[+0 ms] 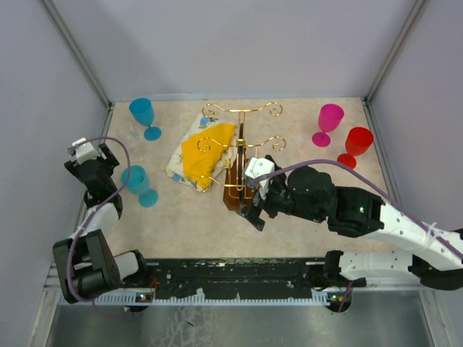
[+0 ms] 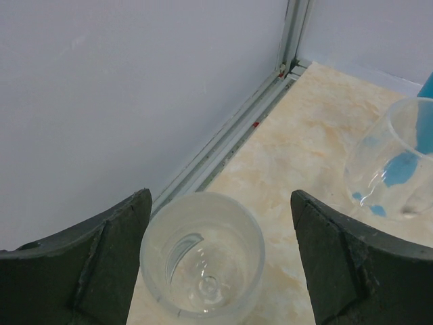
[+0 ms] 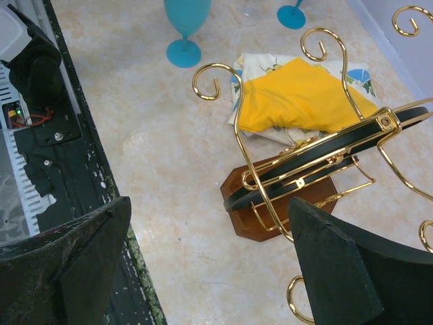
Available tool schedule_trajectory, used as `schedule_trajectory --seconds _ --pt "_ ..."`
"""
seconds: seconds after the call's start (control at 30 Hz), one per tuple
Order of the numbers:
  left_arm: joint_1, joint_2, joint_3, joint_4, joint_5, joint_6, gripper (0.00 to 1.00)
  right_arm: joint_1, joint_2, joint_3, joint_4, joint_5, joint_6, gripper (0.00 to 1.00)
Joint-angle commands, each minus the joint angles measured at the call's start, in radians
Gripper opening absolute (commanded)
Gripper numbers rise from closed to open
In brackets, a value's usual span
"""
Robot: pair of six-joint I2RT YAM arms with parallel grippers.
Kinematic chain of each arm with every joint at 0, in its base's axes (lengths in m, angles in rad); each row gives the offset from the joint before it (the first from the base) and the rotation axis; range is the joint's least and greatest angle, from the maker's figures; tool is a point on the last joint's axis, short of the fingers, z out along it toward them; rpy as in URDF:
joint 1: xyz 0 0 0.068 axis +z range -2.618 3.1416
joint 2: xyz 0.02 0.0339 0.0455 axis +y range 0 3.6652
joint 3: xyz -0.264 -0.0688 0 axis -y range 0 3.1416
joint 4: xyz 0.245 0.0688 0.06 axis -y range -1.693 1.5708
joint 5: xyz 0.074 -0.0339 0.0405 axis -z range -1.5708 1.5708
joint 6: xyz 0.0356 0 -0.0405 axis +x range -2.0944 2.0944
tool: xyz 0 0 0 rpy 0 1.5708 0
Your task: Take the wine glass off the wine glass rack
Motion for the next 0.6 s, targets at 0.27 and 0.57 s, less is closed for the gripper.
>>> schedule_trajectory --seconds 0.27,0.57 --pt "-0.005 -0.051 0.143 -0.115 -0.050 0.048 0.88 -0.004 -0.034 -0.004 0.043 -0.005 0.007 0.99" --pt "-0.006 -0.135 0.280 -0.361 -0.043 -0.042 0.83 -0.005 -0.026 0.008 0.052 0.032 0.053 0.99"
